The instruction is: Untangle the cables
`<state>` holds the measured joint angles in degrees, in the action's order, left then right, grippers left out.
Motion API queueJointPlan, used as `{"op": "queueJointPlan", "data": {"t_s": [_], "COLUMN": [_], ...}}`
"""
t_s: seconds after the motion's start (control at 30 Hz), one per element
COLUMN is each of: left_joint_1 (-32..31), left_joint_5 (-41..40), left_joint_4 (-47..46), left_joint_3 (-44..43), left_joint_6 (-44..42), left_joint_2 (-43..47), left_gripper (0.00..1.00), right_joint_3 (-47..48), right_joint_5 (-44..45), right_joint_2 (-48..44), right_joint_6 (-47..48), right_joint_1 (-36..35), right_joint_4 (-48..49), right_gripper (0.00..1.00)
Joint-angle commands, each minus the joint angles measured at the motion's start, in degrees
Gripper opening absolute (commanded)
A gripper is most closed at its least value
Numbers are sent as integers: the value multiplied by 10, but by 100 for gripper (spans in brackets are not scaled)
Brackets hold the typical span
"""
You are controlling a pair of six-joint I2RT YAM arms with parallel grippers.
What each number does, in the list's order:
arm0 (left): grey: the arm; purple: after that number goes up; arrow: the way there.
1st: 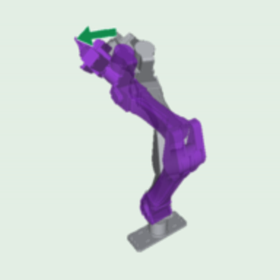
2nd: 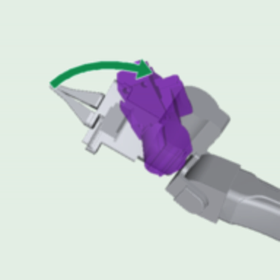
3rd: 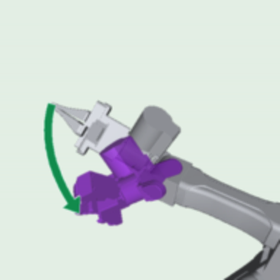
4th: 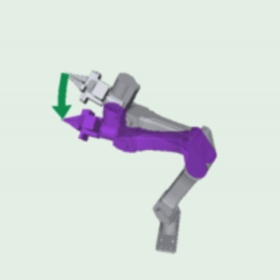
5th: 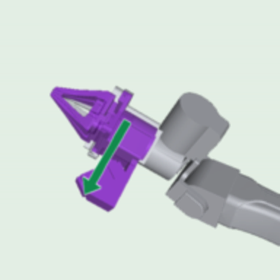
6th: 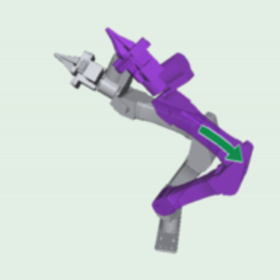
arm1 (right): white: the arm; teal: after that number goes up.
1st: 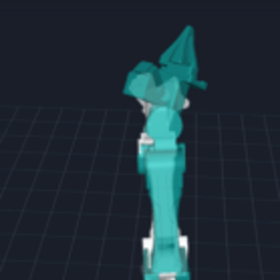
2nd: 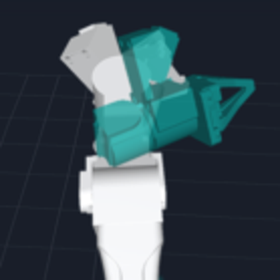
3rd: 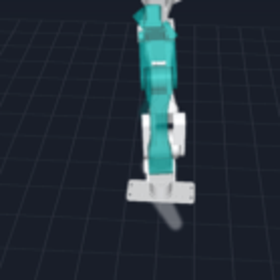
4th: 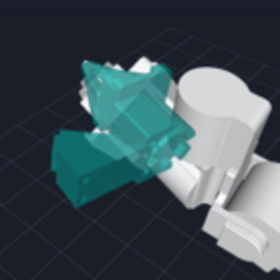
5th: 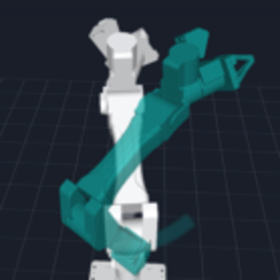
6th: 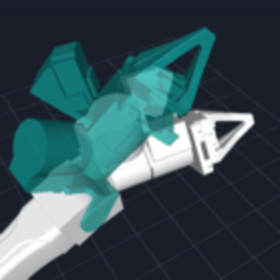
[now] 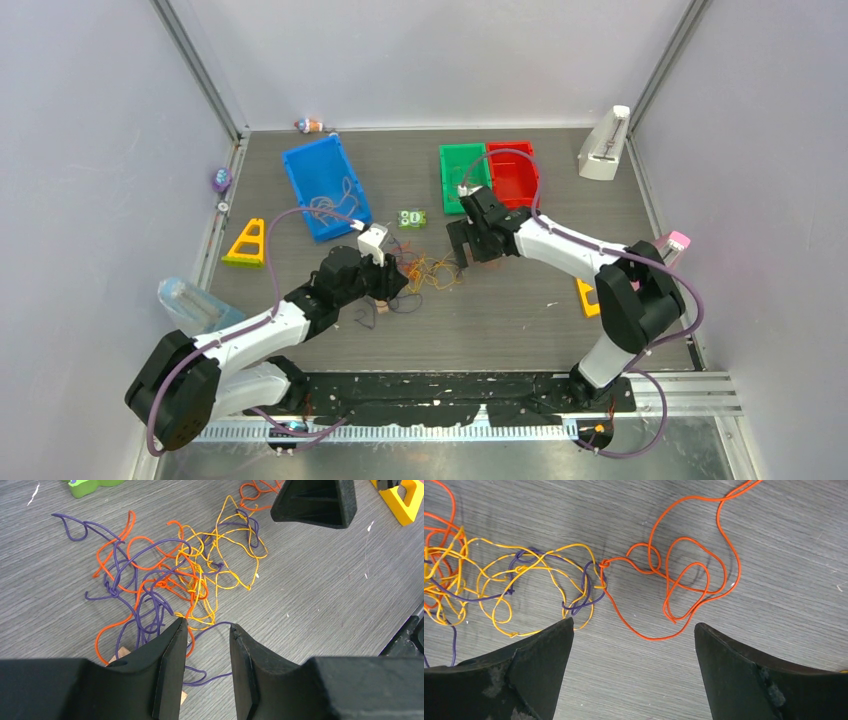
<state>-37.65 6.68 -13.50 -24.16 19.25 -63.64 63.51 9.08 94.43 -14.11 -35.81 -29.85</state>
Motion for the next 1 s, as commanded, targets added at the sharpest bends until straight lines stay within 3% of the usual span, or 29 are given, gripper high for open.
{"op": "queueJointPlan", "data": {"t_s": [0.0,0.17,0.43,0.97], "left_joint_1": [-2,-2,-1,-1], "left_joint_5": [3,3,4,3], "left_joint_4": [-23,-23,-23,-24], "left_joint_3": [-15,-13,-13,-11], "left_joint_6": [-6,-7,-8,-10], "left_joint_2": [5,6,4,8], "left_gripper": [38,38,39,39], "right_joint_3": [10,21,-19,37], "right_joint_5": [-7,-38,-71,-104], "right_joint_2": [-49,-8,9,99], "right_joint_6": [47,91,101,103], "right_joint_1": [4,8,47,105], "right_joint_4": [22,-18,29,38], "right_gripper": [95,95,95,95]}}
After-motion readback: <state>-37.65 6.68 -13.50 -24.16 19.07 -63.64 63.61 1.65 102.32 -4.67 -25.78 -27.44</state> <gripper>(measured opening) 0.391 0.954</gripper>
